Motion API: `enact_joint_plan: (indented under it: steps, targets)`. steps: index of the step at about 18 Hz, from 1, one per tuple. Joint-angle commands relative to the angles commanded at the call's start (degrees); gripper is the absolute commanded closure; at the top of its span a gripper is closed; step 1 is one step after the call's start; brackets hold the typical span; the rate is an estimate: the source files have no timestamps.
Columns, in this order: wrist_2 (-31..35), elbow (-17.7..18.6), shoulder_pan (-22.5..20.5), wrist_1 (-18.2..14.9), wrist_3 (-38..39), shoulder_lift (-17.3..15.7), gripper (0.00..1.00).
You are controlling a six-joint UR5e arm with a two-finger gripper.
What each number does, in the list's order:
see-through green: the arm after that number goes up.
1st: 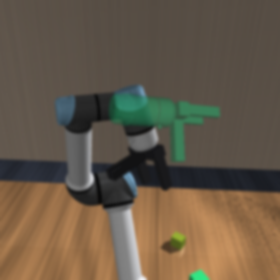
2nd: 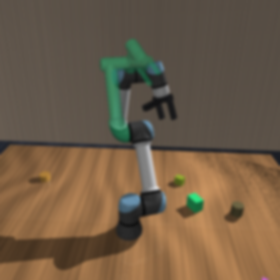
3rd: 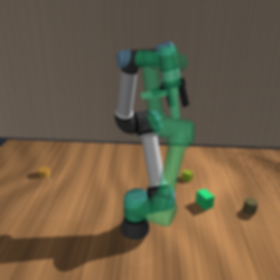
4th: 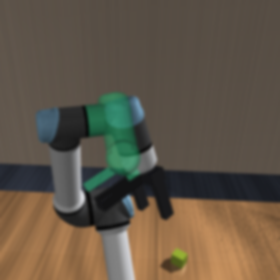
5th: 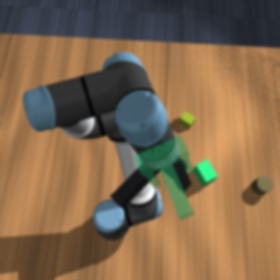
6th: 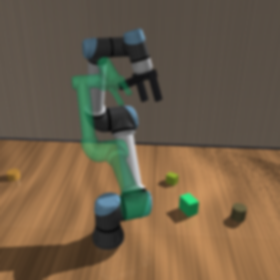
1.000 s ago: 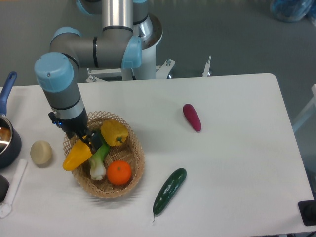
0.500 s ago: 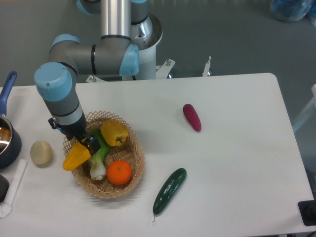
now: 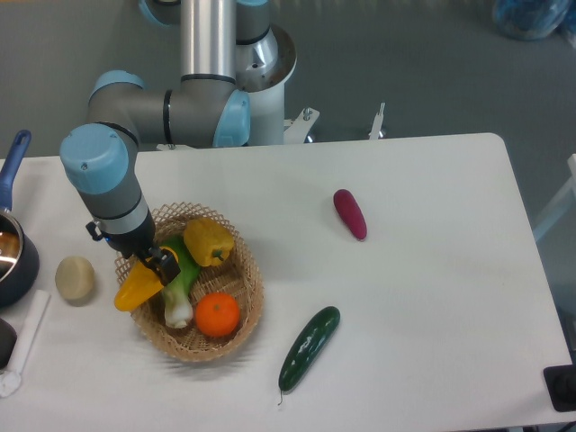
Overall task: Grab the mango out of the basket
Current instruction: 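Lift the yellow squash out of the basket and carry it away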
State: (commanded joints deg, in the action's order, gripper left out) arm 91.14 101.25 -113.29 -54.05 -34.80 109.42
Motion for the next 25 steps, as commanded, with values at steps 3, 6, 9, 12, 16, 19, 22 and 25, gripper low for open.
enact_joint_plan:
  steps: [3, 6, 9, 12, 16, 19, 22, 25]
  targets:
    - [0.00, 0.00, 0.00, -0.26, 0.09, -0.61, 0.77]
    - [-0.09, -0.17, -0.26, -0.18, -0.17, -0.79, 0.77]
    - [-0.53, -0.53, -0.70, -0.26, -0.53, -3.24, 0.77]
    - [-0.79, -0.79, -4.12, -0.18, -0.62, -6.67, 0.77]
    - [-0.79, -3.24, -9.22, 0.09, -1.05, -7.82, 0.77]
    - [-0.70, -6.32, -13.87, 0.00, -5.52, -7.73, 0.77]
    - [-0.79, -7.21, -17.57, 0.00, -9.92, -7.73, 0.77]
    - [-0.97, -7.47, -21.26, 0.00, -13.09, -7.73, 0.77]
